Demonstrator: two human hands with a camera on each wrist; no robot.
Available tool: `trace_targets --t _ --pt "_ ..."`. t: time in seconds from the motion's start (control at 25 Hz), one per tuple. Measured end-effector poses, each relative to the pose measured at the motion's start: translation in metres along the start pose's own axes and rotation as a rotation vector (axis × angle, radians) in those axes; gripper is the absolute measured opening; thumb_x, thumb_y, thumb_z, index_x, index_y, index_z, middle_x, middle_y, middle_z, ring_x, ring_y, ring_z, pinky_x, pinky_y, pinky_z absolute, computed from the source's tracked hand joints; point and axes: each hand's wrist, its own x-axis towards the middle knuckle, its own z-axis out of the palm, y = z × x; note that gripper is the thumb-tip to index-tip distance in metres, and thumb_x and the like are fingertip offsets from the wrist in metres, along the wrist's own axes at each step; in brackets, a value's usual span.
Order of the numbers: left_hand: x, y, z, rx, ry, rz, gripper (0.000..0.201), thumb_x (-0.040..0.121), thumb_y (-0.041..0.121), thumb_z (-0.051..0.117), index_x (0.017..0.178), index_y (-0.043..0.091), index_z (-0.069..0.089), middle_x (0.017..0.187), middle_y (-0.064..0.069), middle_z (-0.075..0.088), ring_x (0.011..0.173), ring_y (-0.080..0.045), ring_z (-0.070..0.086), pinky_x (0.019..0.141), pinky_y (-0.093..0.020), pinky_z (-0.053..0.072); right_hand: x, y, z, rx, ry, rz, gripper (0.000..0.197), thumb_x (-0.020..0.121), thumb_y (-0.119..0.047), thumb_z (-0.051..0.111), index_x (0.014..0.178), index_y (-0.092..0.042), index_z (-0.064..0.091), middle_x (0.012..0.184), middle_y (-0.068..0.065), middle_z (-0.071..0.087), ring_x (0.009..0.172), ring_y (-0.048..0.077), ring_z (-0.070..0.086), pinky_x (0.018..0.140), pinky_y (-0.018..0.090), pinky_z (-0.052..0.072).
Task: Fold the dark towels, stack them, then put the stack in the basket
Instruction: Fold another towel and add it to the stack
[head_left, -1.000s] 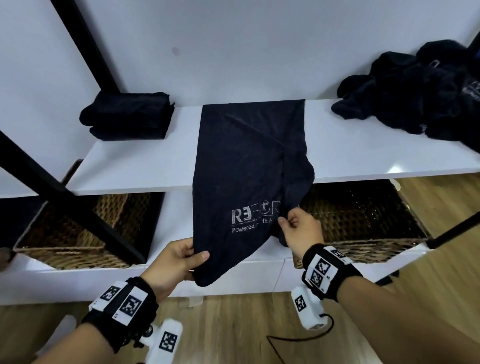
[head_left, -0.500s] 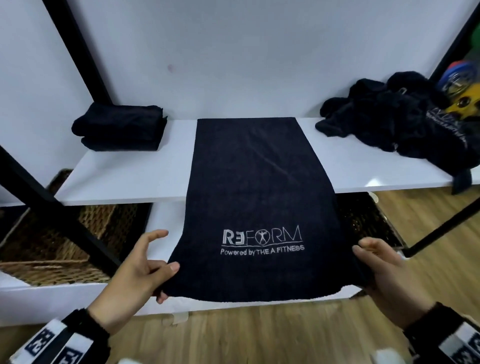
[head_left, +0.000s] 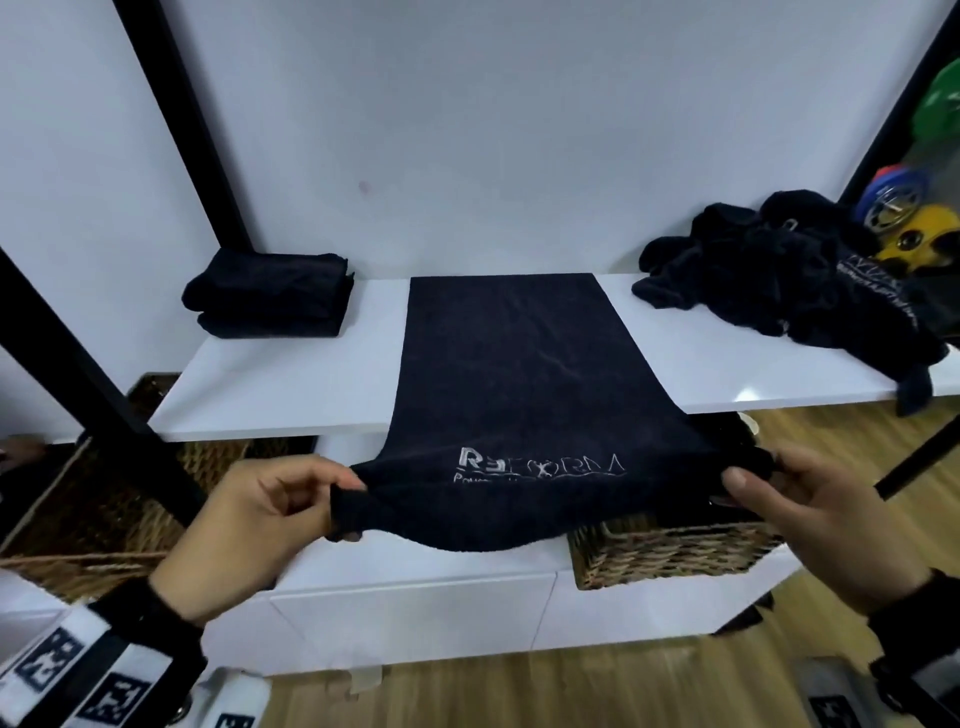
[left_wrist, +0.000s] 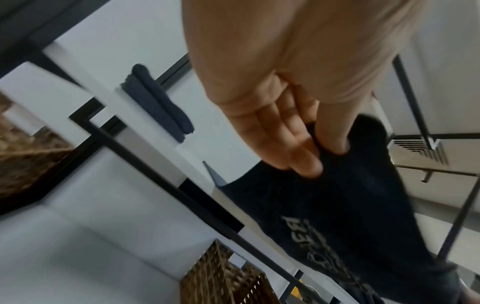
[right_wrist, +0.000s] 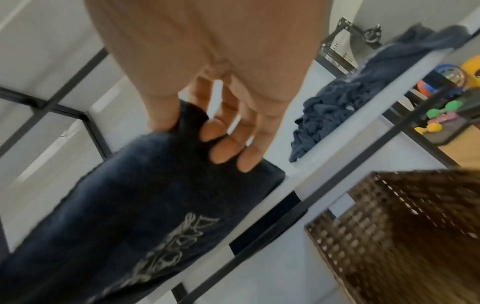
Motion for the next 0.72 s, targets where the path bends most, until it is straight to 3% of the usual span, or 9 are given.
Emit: trace_targets --t 0.04,0.08,0.2,0.28,0.4,0.48,0.56,0.6,0.72 --pt "0.003 0.000 -0.005 0.081 0.009 0.068 0.005 0.081 0.022 0.073 0.079 0.018 0.076 0.071 -0.008 0.068 0.066 -0.021 0.065 0.063 -0.024 0.051 0.003 -0.002 -0.001 -0.085 0.006 -0.056 0.027 0.085 -0.037 0.067 0.064 -0.022 0.061 0.068 -0.008 0.063 0.065 0.012 0.060 0.058 0.022 0.047" --pt "0.004 0.000 -0.011 0.161 0.007 0.132 0.017 0.077 0.037 0.072 0.078 0.020 0.076 0.074 -0.002 0.064 0.068 -0.020 0.062 0.064 -0.025 0.048 0.005 -0.006 -0.004 -0.123 0.001 -0.095 0.030 0.086 -0.042 0.062 0.062 -0.025 0.060 0.073 -0.012 0.063 0.070 0.007 0.060 0.062 0.016 0.045" --pt "-0.001 0.004 -0.018 0.270 -0.082 0.233 0.030 0.079 0.050 0.068 0.073 0.022 0.074 0.089 0.003 0.066 0.089 -0.015 0.064 0.079 -0.024 0.047 0.004 -0.016 -0.012 -0.106 -0.071 -0.148 0.015 0.089 -0.027 0.061 0.081 -0.024 0.074 0.093 -0.012 0.071 0.089 0.004 0.065 0.075 0.012 0.049" --pt "-0.006 0.005 -0.020 0.253 -0.182 0.277 0.025 0.084 0.043 0.068 0.069 0.022 0.071 0.086 0.001 0.071 0.093 -0.020 0.067 0.084 -0.032 0.048 0.000 -0.020 -0.019 -0.145 -0.107 -0.156 0.023 0.082 -0.013 0.061 0.089 -0.029 0.075 0.085 -0.008 0.074 0.078 0.008 0.069 0.066 0.016 0.053" --pt "-0.005 0.012 -0.025 0.138 -0.293 0.279 0.019 0.085 0.037 0.069 0.073 0.023 0.072 0.073 -0.002 0.072 0.071 -0.021 0.069 0.077 -0.033 0.052 0.000 -0.029 -0.025 -0.154 -0.123 -0.134 0.039 0.079 0.000 0.061 0.086 -0.035 0.075 0.075 -0.004 0.075 0.068 0.014 0.071 0.056 0.021 0.056" --pt "0.005 0.020 -0.026 0.041 -0.168 0.230 0.014 0.082 0.036 0.071 0.082 0.023 0.075 0.070 -0.008 0.071 0.064 -0.020 0.067 0.067 -0.021 0.053 0.009 -0.035 -0.025 -0.099 -0.110 -0.117 0.033 0.083 -0.004 0.065 0.085 -0.035 0.076 0.074 -0.001 0.075 0.068 0.016 0.072 0.057 0.023 0.057" --pt "0.024 0.024 -0.024 -0.058 -0.029 0.169 0.009 0.077 0.018 0.068 0.083 0.019 0.075 0.069 -0.018 0.067 0.061 -0.018 0.063 0.062 -0.016 0.050 0.026 -0.041 -0.021 -0.054 -0.085 -0.082 0.010 0.082 -0.036 0.073 0.090 -0.028 0.075 0.078 0.006 0.075 0.073 0.021 0.072 0.064 0.029 0.059" --pt "0.037 0.025 -0.024 -0.096 0.015 0.146 0.011 0.076 0.012 0.066 0.083 0.016 0.074 0.067 -0.019 0.067 0.059 -0.016 0.061 0.060 -0.016 0.050 0.039 -0.041 -0.019 -0.044 -0.067 -0.056 0.026 0.077 -0.046 0.073 0.090 -0.023 0.074 0.079 0.013 0.073 0.074 0.026 0.071 0.066 0.034 0.059" --pt "0.091 0.029 -0.029 -0.122 0.128 0.077 0.007 0.084 0.009 0.061 0.081 0.007 0.068 0.061 -0.012 0.064 0.053 -0.016 0.058 0.053 -0.023 0.053 0.095 -0.040 -0.010 0.112 -0.027 0.072 0.028 0.070 -0.042 0.071 0.084 -0.018 0.072 0.071 0.014 0.068 0.066 0.021 0.066 0.053 0.030 0.056"
